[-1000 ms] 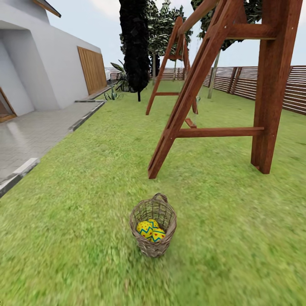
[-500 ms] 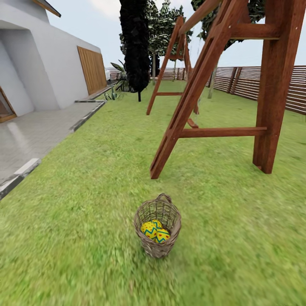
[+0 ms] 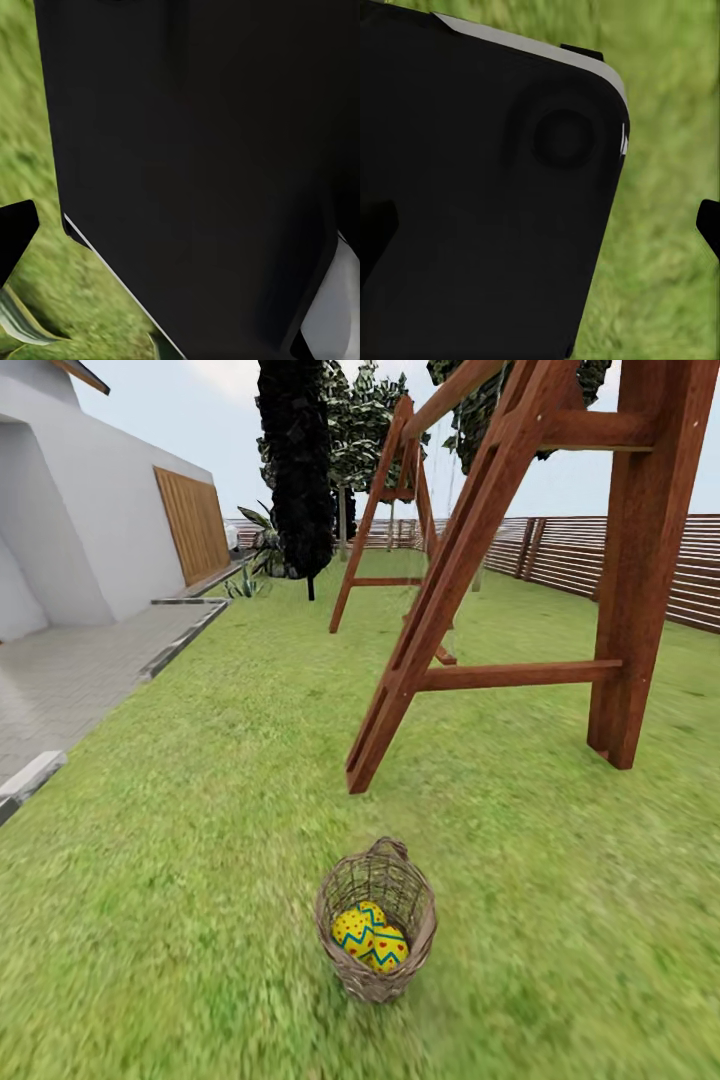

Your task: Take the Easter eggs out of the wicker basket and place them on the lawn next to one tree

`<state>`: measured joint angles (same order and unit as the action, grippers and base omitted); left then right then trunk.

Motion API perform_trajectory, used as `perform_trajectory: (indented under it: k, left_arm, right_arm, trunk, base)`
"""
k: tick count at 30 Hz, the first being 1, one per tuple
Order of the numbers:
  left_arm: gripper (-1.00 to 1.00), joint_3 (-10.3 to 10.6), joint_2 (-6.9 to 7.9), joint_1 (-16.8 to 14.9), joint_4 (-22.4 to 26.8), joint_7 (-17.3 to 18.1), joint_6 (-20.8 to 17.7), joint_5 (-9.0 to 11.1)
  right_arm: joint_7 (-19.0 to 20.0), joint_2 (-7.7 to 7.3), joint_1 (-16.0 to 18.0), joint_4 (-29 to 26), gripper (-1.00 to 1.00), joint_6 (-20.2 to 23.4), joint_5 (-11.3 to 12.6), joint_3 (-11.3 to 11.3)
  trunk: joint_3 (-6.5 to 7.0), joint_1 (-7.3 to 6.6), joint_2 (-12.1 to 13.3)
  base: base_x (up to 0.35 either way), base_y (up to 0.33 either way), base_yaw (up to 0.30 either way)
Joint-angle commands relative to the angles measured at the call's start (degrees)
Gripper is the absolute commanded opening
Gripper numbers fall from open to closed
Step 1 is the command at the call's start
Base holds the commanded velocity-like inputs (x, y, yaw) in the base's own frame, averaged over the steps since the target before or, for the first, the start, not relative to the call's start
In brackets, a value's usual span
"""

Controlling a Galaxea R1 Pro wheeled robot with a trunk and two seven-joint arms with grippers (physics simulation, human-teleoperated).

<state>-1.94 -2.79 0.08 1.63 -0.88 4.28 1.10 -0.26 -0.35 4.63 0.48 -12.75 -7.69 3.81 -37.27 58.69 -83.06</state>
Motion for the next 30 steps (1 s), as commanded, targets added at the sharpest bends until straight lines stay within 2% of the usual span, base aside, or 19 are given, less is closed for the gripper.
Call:
perform_trajectory:
  k: [1,5,12,13,14,15,18,19,20,23,24,26,27,30]
  left_arm:
    - [1.00,-0.17,-0.02,0.01,0.05,-0.09,0.12,0.10]
    - [1.00,-0.17,-0.02,0.01,0.07,-0.09,0.12,0.12]
    - [1.00,-0.04,-0.06,0.01,0.27,-0.01,0.12,0.05]
    - [1.00,-0.06,0.12,0.01,0.76,0.07,-0.03,0.04]
    - [1.00,-0.07,0.36,0.01,1.26,0.14,-0.23,0.04]
    - [1.00,-0.07,1.30,-0.07,2.85,0.15,-0.55,0.06]
    - [1.00,-0.12,3.63,-0.29,7.14,0.17,-1.39,0.14]
    - [1.00,-0.14,4.75,-0.68,9.80,0.20,-2.95,0.29]
    - [1.00,-0.51,6.01,-2.75,14.62,0.24,-9.73,1.36]
    - [1.00,-1.79,7.00,-6.05,17.63,0.22,-15.46,2.16]
    - [1.00,-4.70,9.30,-14.46,20.15,0.09,-22.54,2.44]
    - [1.00,-5.25,10.28,-18.74,21.34,0.09,-25.82,2.43]
    - [1.00,-5.34,10.53,-19.86,21.56,0.09,-26.73,2.45]
    - [1.00,-5.56,11.82,-26.29,22.24,0.13,-32.37,2.49]
  right_arm:
    - [-0.02,0.01,0.03,0.05,1.00,-0.14,-0.29,0.42]
    - [0.13,-0.08,0.03,-0.02,1.00,0.26,-0.57,0.76]
    - [0.30,0.14,0.20,-1.21,1.00,0.49,-0.55,0.73]
    - [0.28,0.14,0.65,-2.41,1.00,1.53,-0.54,0.73]
    - [0.29,0.12,1.20,-3.32,1.00,3.01,-0.52,0.74]
    - [0.33,0.05,2.72,-5.47,1.00,8.30,-0.50,0.71]
    - [0.29,0.02,4.65,-11.47,1.00,18.51,-0.24,0.60]
    - [0.28,-0.02,5.06,-15.56,1.00,23.12,-0.14,0.55]
    - [0.27,-0.07,5.39,-22.60,1.00,29.06,-0.12,0.51]
    - [0.23,-0.08,5.51,-27.94,1.00,31.53,-0.12,0.50]
    - [0.00,-0.04,5.80,-38.51,1.00,33.12,-0.30,0.49]
    - [-0.10,0.01,7.82,-41.82,1.00,35.53,-0.02,0.49]
    - [-0.14,0.00,8.72,-42.20,1.00,36.63,0.05,0.46]
    - [-0.49,-0.12,14.69,-42.20,1.00,44.28,0.31,0.19]
  trunk:
    - [-0.04,0.03,-0.02]
    - [-0.04,0.03,-0.02]
    - [-0.04,0.03,-0.02]
    - [-0.04,0.03,-0.02]
    - [-0.04,0.03,-0.02]
    - [-0.04,0.03,-0.02]
    - [-0.04,0.03,-0.02]
    - [-0.04,0.03,-0.02]
    - [-0.04,0.03,-0.02]
    - [-0.04,0.03,-0.02]
    - [-0.04,0.03,-0.02]
    - [-0.04,0.03,-0.02]
    - [-0.04,0.03,-0.02]
    - [-0.04,0.03,-0.02]
  base:
    - [0.333,0.078,-0.002]
    - [0.222,0.037,-0.001]
    - [0.025,0.003,0.000]
    - [0.002,0.000,0.000]
    - [0.001,0.000,0.000]
    - [0.000,0.000,0.000]
    - [0.000,0.000,0.000]
    - [0.000,0.000,0.000]
    - [0.000,0.000,0.000]
    - [0.000,0.000,0.000]
    - [0.000,0.000,0.000]
    - [0.000,0.000,0.000]
    - [0.000,0.000,0.000]
    - [0.000,0.000,0.000]
